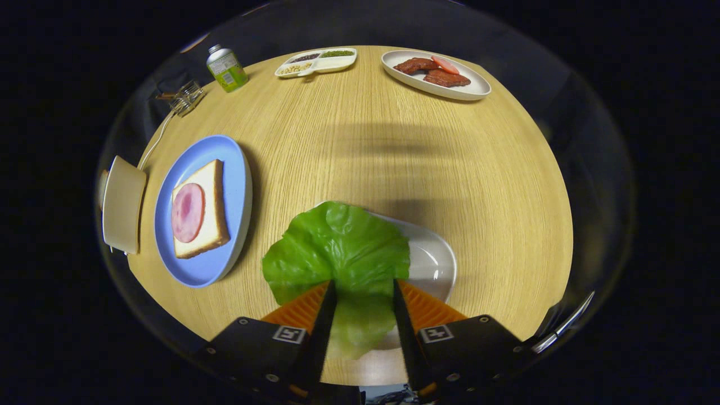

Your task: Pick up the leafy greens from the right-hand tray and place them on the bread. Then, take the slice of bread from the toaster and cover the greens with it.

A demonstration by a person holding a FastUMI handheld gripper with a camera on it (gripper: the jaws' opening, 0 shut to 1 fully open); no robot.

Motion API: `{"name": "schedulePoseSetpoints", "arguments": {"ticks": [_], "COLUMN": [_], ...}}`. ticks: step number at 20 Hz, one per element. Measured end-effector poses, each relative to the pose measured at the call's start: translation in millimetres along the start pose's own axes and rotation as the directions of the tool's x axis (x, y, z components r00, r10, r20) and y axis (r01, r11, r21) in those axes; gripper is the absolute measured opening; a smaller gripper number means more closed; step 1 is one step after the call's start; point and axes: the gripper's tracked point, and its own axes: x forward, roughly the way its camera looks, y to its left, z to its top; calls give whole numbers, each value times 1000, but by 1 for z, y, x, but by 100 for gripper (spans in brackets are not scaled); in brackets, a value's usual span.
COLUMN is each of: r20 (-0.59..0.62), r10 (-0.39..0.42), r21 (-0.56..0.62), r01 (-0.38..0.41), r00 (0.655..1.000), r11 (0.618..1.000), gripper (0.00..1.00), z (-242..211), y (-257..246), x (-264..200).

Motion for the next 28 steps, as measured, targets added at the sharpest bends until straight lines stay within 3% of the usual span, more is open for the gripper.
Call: {"name": "schedulePoseSetpoints", "arguments": {"ticks": [2, 4, 6, 11, 19, 28], "r20": [-2, -6, -24, 57, 165, 118], "r10": [0, 5, 29, 128, 248, 354], "r21": [40, 53, 118, 232, 140, 10], "r01": [0, -4, -26, -138, -271, -358], "r00": [1000, 1000, 999, 990, 955, 928], "r11": [999, 999, 993, 963, 952, 934], "gripper": [21, 9, 3, 1, 1, 1], "z": [0, 0, 0, 25, 67, 81], "y": [5, 6, 7, 22, 83, 171], "x": [0, -1, -4, -37, -98, -105]}}
